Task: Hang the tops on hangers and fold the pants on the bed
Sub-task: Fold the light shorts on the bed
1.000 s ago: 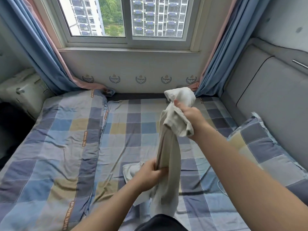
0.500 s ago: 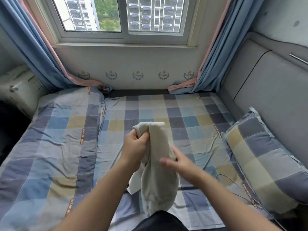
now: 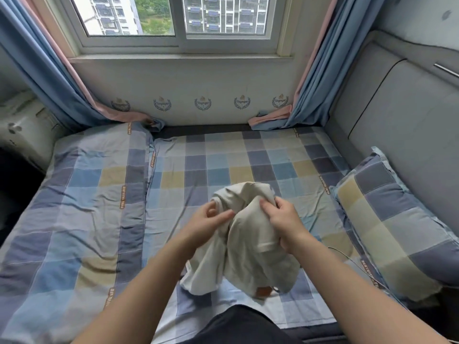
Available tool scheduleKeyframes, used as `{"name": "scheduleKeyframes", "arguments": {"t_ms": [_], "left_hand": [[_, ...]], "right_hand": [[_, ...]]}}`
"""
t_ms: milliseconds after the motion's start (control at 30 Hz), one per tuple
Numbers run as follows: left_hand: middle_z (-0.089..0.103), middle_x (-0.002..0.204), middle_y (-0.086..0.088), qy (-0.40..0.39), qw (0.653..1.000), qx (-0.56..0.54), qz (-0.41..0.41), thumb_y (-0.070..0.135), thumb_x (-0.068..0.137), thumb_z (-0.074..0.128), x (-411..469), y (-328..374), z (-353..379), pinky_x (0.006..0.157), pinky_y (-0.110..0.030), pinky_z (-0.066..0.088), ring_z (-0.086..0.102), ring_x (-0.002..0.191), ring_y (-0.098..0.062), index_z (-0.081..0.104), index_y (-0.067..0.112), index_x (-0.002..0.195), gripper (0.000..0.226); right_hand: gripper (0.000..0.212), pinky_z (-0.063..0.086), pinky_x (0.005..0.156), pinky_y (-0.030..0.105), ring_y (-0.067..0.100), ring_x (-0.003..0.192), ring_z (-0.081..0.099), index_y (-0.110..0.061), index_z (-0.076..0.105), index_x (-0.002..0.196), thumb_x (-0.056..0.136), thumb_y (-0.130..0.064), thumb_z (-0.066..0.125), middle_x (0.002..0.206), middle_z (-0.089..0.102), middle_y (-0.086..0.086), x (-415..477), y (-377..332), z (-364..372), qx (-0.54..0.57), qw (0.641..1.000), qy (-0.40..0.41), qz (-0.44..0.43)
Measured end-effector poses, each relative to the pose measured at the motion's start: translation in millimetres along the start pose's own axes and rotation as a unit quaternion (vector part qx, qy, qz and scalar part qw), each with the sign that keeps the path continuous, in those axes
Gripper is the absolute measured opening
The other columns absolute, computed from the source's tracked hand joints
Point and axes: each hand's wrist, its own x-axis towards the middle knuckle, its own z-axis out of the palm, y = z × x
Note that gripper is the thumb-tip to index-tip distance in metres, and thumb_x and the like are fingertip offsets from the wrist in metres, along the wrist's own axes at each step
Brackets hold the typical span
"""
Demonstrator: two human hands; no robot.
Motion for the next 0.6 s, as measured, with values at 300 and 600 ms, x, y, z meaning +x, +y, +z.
{"name": "scheduleKeyframes", "arguments": {"t_ms": [300,600], "left_hand": [[0.048,0.144,0.018,-0.077,0.988,0.092,0.098,0.051,0.063,0.089,-25.7,-55.5,36.2,0.106,-0.032,0.046,0.048,0.130,0.000,0.030,0.045,0.149,0.105],[0.068,0.082,-0.001,0.132,0.981,0.081,0.120,0.024,0.078,0.059,-18.9,-45.5,9.6,0.062,-0.032,0.050,0.065,0.073,-0.013,0.062,0.014,0.093,0.018]], "right_hand": [[0.030,0.060,0.058,0.035,0.029,0.088,0.073,-0.005,0.064,0.117,0.096,-0.025,0.065,0.106,0.074,0.018,-3.7,-47.2,12.1,0.275,0.954,-0.004,0.117],[0.025,0.056,0.082,0.036,0.023,0.094,0.070,-0.004,0.064,0.115,0.101,-0.021,0.052,0.092,0.077,0.009,-2.5,-57.8,4.9,0.384,0.916,-0.061,0.100]]}}
